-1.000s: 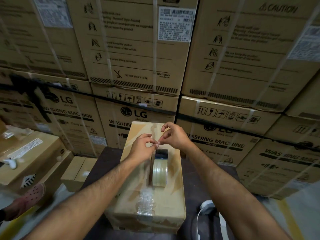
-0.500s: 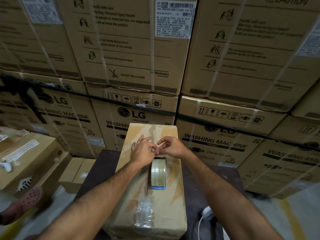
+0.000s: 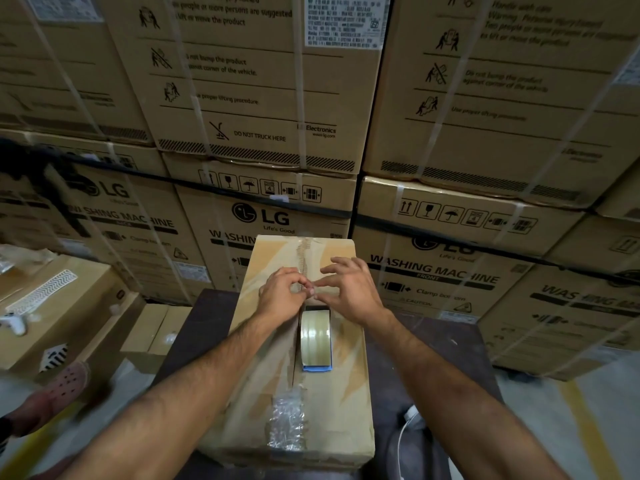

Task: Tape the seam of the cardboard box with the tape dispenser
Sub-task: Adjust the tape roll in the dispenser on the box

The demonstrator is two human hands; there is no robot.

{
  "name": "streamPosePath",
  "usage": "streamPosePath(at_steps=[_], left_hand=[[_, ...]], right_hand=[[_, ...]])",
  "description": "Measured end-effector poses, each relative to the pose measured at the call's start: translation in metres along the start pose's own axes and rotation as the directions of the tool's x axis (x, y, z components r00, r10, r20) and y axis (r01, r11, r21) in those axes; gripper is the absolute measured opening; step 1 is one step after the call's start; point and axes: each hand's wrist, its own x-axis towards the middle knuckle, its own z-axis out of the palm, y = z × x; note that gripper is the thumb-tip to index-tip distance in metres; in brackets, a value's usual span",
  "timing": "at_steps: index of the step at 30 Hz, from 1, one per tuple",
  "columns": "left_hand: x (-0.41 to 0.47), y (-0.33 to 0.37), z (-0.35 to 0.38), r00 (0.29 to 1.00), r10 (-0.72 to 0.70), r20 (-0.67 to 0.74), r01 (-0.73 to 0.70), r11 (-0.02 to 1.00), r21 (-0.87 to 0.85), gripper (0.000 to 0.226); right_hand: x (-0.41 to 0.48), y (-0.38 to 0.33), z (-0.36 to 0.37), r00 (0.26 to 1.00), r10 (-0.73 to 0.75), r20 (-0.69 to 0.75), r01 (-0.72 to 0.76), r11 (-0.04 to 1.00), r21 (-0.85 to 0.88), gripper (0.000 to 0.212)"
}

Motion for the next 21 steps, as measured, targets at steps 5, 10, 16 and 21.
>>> streamPosePath(at_steps=[5, 10, 16, 21], left_hand=[[0.002, 0.0, -0.001, 1.0, 0.001, -0.001, -0.001, 1.0, -0.015, 0.023], [0.005, 0.001, -0.001, 0.999, 0.006, 0.043, -0.005, 1.0, -0.01, 0.026], [0.01, 0.006, -0.003, 0.973, -0.104, 0.205, 0.133, 0.982, -0.134, 0.026], [0.007, 0.008, -0.01, 0.932, -0.128, 0.338, 0.24, 0.919, -0.314, 0.033]], right_hand=[[0.0, 0.002, 0.001, 0.993, -0.029, -0.112, 0.034, 0.999, 0.039, 0.02], [0.0, 0.007, 0.007, 0.97, -0.144, -0.198, 0.141, 0.99, -0.032, 0.009], [-0.004, 0.006, 0.013, 0.882, -0.379, -0.282, 0.311, 0.915, -0.257, 0.014], [-0.007, 0.008, 0.015, 0.843, -0.452, -0.292, 0.347, 0.871, -0.349, 0.011]])
